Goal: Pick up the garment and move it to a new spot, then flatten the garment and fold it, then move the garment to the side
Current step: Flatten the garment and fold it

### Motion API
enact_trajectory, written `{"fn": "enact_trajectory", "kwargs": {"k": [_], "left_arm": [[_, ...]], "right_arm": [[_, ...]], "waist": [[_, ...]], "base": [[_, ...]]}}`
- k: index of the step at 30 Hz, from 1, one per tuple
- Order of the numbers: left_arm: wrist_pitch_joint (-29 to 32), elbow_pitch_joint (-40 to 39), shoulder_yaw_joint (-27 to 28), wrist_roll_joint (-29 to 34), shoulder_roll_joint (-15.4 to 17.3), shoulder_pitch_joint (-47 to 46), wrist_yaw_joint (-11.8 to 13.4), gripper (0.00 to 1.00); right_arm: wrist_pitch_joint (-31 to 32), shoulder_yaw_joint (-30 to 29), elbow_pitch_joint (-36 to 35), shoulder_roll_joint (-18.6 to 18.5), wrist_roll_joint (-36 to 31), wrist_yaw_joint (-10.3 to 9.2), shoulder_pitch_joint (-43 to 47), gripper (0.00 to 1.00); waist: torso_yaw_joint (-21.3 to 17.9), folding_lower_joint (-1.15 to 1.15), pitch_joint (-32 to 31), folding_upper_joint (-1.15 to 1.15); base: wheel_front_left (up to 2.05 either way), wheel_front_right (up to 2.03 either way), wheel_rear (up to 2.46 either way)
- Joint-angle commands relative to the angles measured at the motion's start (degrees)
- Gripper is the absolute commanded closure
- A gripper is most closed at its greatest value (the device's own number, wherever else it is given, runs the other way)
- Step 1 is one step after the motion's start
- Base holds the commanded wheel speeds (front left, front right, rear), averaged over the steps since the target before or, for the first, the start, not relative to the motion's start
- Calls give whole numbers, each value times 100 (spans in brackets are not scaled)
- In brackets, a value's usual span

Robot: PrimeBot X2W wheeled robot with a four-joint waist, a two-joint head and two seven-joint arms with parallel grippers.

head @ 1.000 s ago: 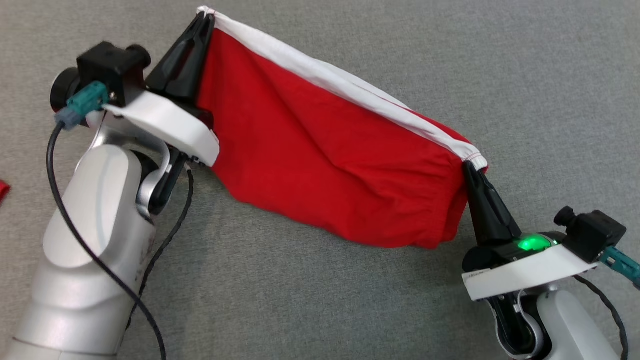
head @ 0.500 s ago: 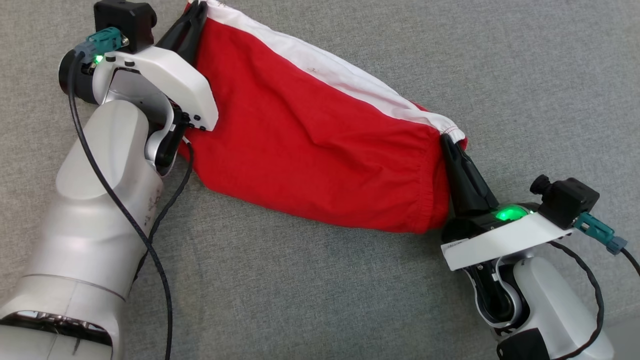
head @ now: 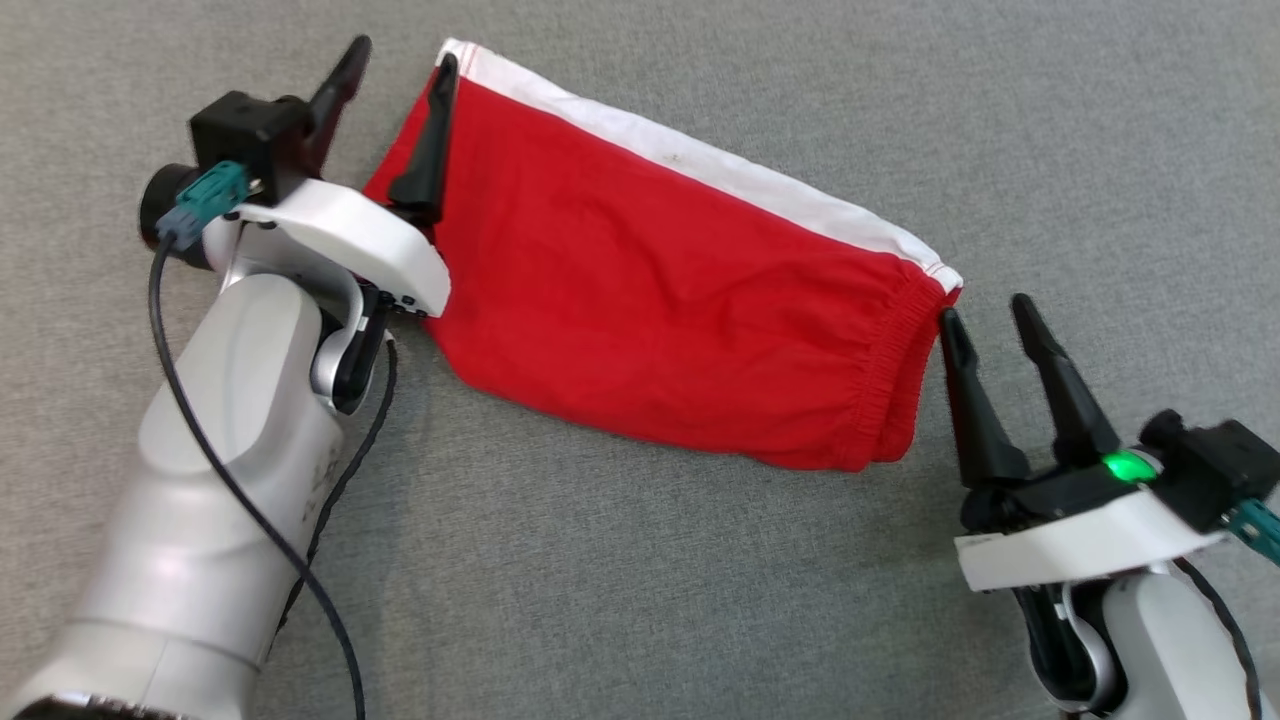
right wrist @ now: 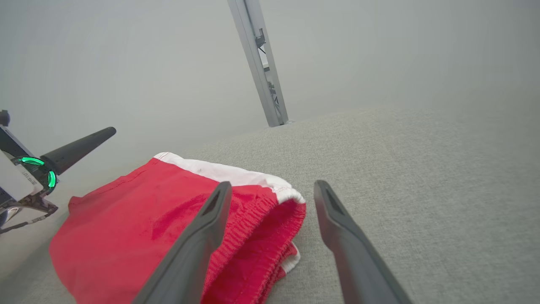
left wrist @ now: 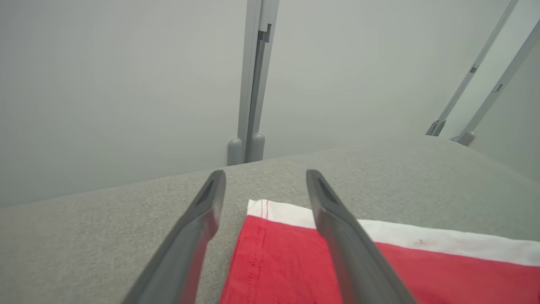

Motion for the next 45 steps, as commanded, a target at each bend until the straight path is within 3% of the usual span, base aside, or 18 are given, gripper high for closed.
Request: {"fn": "enact_trajectory", "kwargs": {"k": [1,9,18,29,45], "left_arm": [[-30,-240,130,95,108,153,119,0],[-28,-2219,904,487,265,1648,688,0],[-26,-3225,1249,705,417,3019,1064,0],[122,-3465,1164,608,476,3719,1131,0],[245,-3453,1049,554,483,3453,1077,0]], "right_arm": [[-35,-82,-99,-41,-128,2,91,0],[-36,-835,-679,90,-940,2,418,0],[-36,-1353,-679,139,-1506,1,692,0],[-37,-1539,-621,196,-1569,1,1030,0],[-37,-1573,-670,244,-1540,1,1038,0]], "waist": [[69,0,-94,0],[198,0,-454,0],[289,0,-873,0],[300,0,-1031,0],[326,0,-935,0]], "base": [[0,0,0],[0,0,0],[0,0,0],[0,0,0],[0,0,0]]}}
